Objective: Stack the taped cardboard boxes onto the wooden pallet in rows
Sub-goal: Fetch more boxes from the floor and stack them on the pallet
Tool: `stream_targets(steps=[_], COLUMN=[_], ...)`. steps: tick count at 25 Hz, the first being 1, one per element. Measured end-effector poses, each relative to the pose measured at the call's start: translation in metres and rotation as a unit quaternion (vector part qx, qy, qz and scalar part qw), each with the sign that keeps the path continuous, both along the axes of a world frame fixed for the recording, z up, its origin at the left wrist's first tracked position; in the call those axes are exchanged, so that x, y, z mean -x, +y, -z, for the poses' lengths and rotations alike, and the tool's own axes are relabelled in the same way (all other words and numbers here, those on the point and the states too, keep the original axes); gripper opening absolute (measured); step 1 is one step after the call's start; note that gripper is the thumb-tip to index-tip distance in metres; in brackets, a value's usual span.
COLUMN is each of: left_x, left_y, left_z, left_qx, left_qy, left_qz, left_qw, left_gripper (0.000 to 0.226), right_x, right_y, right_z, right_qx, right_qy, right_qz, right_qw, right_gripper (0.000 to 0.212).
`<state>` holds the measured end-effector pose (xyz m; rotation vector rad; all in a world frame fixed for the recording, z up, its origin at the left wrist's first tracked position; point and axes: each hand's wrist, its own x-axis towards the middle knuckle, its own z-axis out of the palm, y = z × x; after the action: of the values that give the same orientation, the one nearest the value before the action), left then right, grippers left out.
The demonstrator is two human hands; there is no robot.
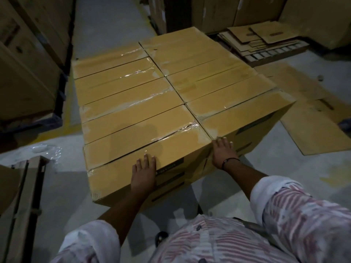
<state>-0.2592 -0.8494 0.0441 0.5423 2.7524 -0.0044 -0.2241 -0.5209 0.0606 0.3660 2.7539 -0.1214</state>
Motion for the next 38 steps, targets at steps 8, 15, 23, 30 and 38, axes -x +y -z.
stream_targets(steps=[8,15,23,30,38], left_x=[-0.006,-0.01,-0.006,0.028,0.127], left_y=[0.107,0.182,0.212,0.271,0.418], left_z=[-0.02,-0.018,-0.024,-0.026,-0.026], left_qx=[-0.024,0.026,0.024,-0.032,-0.091], left_qy=[0.019,-0.033,-0.063,-0.012,0.004], left_qz=[0.044,0.03,-0.013,0.061,0.166], left_qw=[0.999,0.999,0.998,0.998,0.982], left_gripper=[0.06,0.075,0.066,0.064,0.074], right_x=[-0.005,0.005,0.019,0.039,0.09], right_y=[0.061,0.077,0.094,0.148,0.287], right_z=[-0.003,-0.016,-0.011,0.001,-0.016], right_qx=[-0.022,-0.081,-0.011,0.032,0.001], right_qy=[-0.047,-0.082,-0.036,0.003,-0.001], right_qz=[-0.161,-0.236,-0.248,-0.193,-0.056], right_qw=[0.986,0.965,0.968,0.981,0.998], right_gripper=[0.077,0.083,0.067,0.062,0.064])
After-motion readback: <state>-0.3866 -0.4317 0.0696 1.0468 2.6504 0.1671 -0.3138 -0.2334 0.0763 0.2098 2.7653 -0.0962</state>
